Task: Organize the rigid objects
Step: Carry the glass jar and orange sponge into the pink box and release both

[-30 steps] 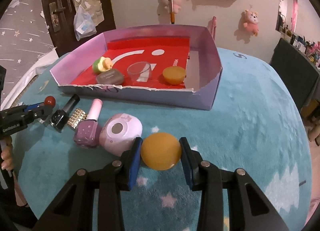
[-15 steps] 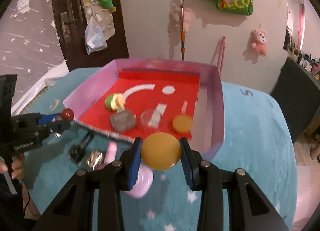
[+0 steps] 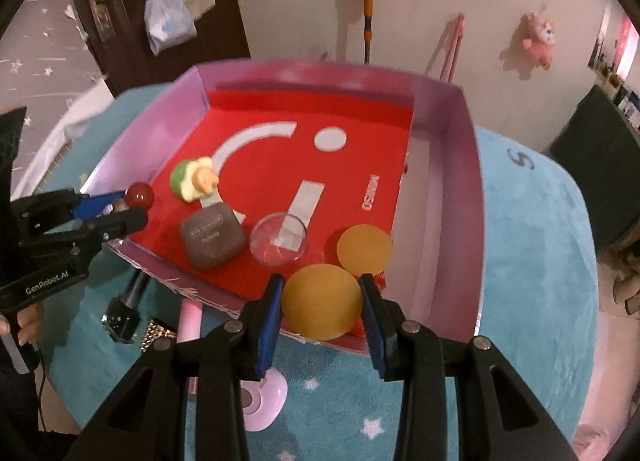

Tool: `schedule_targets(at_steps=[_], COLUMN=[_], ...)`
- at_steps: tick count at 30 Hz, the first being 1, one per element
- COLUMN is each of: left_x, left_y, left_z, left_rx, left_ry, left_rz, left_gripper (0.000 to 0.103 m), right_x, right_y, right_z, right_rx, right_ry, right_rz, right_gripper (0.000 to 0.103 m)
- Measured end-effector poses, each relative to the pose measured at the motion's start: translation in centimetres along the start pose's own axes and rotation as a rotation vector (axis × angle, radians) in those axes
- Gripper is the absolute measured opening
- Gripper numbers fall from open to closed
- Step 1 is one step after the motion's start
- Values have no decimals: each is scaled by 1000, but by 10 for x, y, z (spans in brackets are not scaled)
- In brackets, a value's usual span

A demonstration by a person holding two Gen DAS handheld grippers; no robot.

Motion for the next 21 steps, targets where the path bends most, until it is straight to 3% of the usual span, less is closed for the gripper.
schedule_targets(at_steps=[9,21], left_x=[-14,-26], left_y=[-2,4], left_z=[-2,-4], left_rx=[-12,-25], left_ry=[-6,-8], left_rz=[-64,-97], left_gripper=[29,29], right_x=[-19,-30], right_y=[-4,1], right_z=[3,5], right_rx=[3,-4], right_ry=[37,50], right_rz=[-109,-142], right_gripper=[40,40])
Point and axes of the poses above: each gripper's, at about its wrist camera, not at the fingertips, and x roughly against the way its jaws point, z to its right, y to its underside, the point moved 9 cm from there along -x, roughly the way its jaws point, and after that the axes turned 2 degrees about x, right-handed, at the moved point
